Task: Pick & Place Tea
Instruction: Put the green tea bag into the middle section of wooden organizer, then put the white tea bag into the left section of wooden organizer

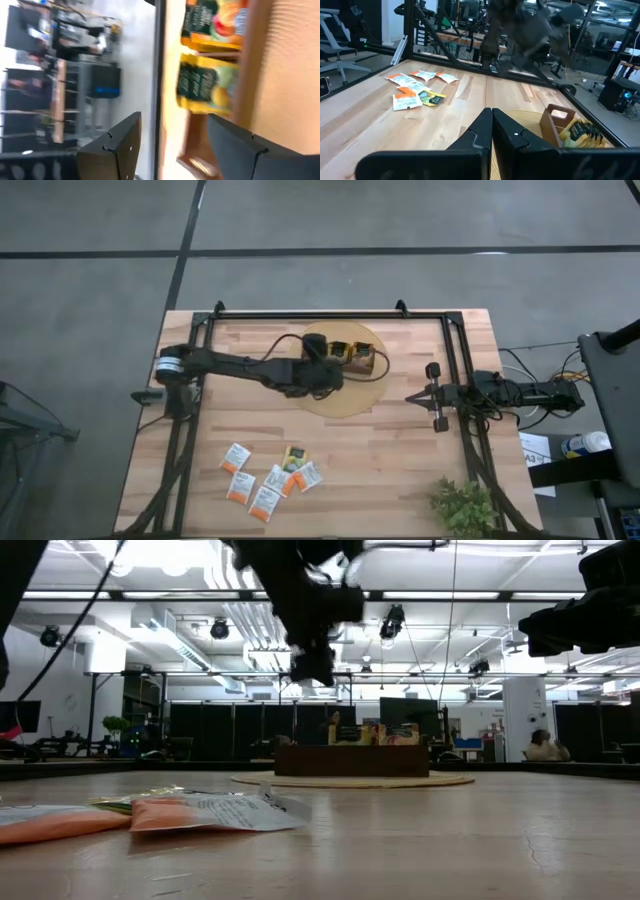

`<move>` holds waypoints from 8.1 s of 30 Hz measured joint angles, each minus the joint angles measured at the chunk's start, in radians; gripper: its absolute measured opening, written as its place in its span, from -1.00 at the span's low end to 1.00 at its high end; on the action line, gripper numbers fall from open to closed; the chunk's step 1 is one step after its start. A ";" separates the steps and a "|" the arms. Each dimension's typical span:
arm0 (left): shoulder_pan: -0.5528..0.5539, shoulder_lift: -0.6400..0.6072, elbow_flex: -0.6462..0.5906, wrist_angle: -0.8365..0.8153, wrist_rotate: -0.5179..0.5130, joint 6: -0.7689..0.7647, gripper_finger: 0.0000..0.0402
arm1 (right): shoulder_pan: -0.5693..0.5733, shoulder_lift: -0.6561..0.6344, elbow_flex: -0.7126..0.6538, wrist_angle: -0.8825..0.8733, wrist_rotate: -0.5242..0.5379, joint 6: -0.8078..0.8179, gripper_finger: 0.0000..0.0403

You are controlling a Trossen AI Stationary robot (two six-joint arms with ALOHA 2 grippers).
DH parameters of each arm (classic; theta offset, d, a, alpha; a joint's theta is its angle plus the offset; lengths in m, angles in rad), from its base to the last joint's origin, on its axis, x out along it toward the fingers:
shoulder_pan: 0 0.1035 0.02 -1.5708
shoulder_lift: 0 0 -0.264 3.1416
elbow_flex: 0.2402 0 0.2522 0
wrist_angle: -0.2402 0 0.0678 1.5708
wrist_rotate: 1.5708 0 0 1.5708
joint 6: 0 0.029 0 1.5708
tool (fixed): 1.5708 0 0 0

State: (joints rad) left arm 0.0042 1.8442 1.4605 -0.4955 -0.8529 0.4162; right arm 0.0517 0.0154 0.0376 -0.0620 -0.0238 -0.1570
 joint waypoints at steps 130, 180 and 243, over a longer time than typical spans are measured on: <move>-0.003 0.077 -0.191 0.495 -0.077 0.112 -1.00 | 0.000 0.000 0.000 0.000 0.000 0.000 -0.96; 0.089 0.266 -0.076 0.556 -0.087 0.246 -0.71 | 0.000 0.000 0.000 0.000 0.000 0.000 -0.96; -0.011 0.101 -0.075 0.235 -0.117 0.011 -0.19 | 0.000 0.001 0.000 0.000 0.000 0.000 -0.96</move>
State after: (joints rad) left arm -0.0072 1.9452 1.3850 -0.2601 -0.9704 0.4277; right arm 0.0517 0.0162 0.0372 -0.0617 -0.0239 -0.1570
